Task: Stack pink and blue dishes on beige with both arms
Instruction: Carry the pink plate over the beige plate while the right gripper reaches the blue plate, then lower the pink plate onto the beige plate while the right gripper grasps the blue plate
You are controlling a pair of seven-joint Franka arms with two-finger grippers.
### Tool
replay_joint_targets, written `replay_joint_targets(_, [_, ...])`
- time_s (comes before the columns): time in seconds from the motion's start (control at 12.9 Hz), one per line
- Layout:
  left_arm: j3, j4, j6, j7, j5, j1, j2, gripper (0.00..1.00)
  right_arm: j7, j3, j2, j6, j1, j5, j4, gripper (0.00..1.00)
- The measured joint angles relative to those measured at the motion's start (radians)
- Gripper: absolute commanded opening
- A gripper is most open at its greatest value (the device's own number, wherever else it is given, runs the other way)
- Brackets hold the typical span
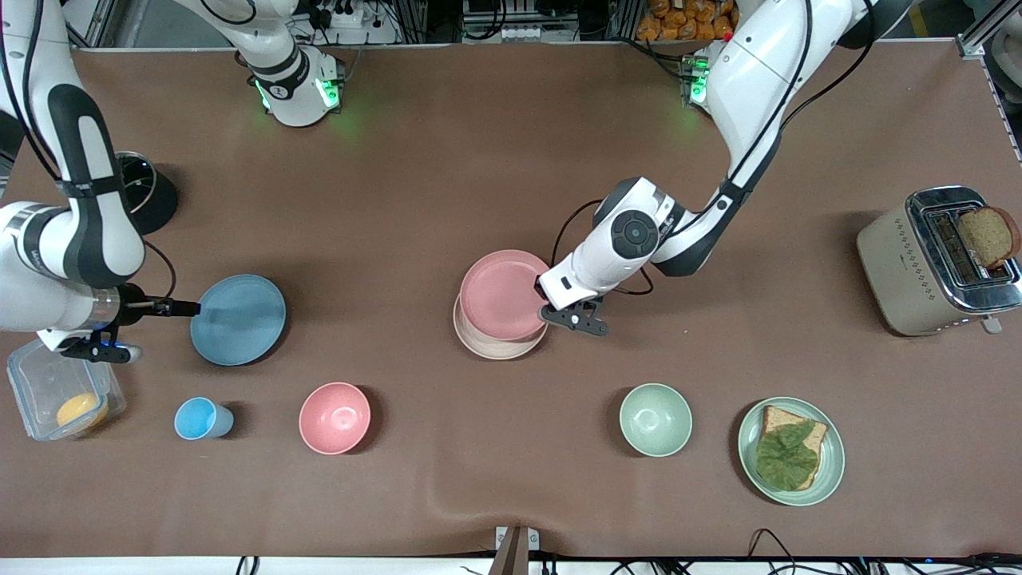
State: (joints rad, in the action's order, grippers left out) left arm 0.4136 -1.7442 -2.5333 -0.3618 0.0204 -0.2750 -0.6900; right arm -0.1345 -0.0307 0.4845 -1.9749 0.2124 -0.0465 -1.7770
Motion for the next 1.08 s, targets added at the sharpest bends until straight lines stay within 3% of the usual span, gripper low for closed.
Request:
replay_joint_targets(0.46, [0.000,0.061,-0.001,-0.032,0.000,-0.004,-0.045,0.00,-0.034,0.004,0.121,-0.060,0.027,-0.042,0.000,1.00])
replay_joint_targets(0.54, [0.000,0.070,-0.001,-0.033,0.000,-0.005,-0.056,0.00,-0.034,0.004,0.138,-0.068,0.027,-0.043,0.000,0.80])
replay_joint_targets(0.62, [0.000,0.077,-0.001,-0.033,0.000,-0.005,-0.065,0.00,-0.034,0.005,0.150,-0.076,0.027,-0.045,0.000,0.40])
replay_joint_targets(0.7, [0.000,0.084,-0.001,-0.033,0.000,-0.005,-0.074,0.00,-0.034,0.005,0.158,-0.079,0.027,-0.046,0.000,0.10])
replay_joint_targets(0.77, [0.000,0.092,-0.001,-0.033,0.000,-0.005,-0.082,0.00,-0.034,0.006,0.159,-0.080,0.027,-0.047,0.000,0.00])
replay_joint_targets(0.85, [0.000,0.099,-0.001,-0.033,0.000,-0.005,-0.088,0.22,-0.034,0.006,0.159,-0.080,0.027,-0.048,0.001,0.00])
replay_joint_targets(0.93, [0.000,0.104,-0.001,-0.033,0.000,-0.005,-0.093,0.56,-0.034,0.006,0.159,-0.080,0.027,-0.048,0.002,0.00])
replay_joint_targets(1.01, [-0.001,0.107,-0.001,-0.033,0.000,-0.004,-0.097,1.00,-0.034,0.006,0.159,-0.080,0.027,-0.048,0.003,0.00])
replay_joint_targets(1.08, [-0.002,0.111,-0.001,-0.033,0.000,-0.003,-0.099,1.00,-0.034,0.006,0.159,-0.080,0.027,-0.048,0.003,0.00])
